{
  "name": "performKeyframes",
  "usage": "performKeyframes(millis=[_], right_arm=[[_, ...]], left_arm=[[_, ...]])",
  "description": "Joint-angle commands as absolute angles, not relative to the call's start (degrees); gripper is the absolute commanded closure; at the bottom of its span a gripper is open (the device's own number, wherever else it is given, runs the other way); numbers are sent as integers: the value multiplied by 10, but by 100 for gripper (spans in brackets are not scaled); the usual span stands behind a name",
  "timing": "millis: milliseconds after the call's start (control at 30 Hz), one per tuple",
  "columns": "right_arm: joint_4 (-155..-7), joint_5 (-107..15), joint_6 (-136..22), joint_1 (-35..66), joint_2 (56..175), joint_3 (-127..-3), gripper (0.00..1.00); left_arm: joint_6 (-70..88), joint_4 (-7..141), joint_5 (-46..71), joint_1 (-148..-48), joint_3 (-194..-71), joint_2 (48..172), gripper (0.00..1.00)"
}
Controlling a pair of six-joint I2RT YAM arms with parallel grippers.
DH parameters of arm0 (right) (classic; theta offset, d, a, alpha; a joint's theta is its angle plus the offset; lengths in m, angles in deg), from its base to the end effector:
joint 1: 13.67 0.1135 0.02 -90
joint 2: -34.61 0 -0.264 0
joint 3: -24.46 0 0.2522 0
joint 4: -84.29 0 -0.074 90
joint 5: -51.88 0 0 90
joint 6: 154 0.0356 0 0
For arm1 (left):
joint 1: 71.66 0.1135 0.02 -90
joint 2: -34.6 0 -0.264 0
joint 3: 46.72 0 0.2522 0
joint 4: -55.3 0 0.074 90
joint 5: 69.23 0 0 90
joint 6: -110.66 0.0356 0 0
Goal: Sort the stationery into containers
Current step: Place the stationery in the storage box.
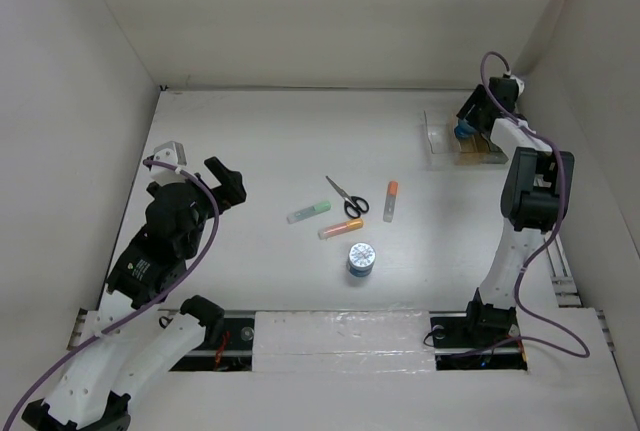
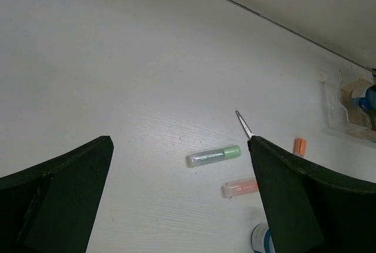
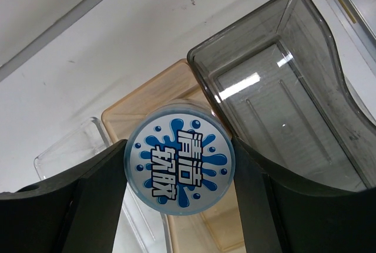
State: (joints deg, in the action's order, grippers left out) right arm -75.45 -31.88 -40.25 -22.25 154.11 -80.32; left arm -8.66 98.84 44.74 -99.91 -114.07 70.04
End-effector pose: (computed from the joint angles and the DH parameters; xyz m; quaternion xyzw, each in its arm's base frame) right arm 0.4776 -0.0760 0.2165 0.2707 0.8436 0.0130 0.4636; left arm 0.1155 -0.0456 0.3784 -0.1383 0.7570 -0.1565 0.6192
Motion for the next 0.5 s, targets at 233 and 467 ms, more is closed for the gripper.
performKeyframes(millis=[233, 467], right_arm=[[-792, -319, -409, -222, 1536, -830, 42], [-792, -335, -409, -222, 1536, -830, 0]], left_arm=[[-78, 969, 445, -997, -1137, 698, 0], [-78, 969, 440, -997, -1132, 698, 0]])
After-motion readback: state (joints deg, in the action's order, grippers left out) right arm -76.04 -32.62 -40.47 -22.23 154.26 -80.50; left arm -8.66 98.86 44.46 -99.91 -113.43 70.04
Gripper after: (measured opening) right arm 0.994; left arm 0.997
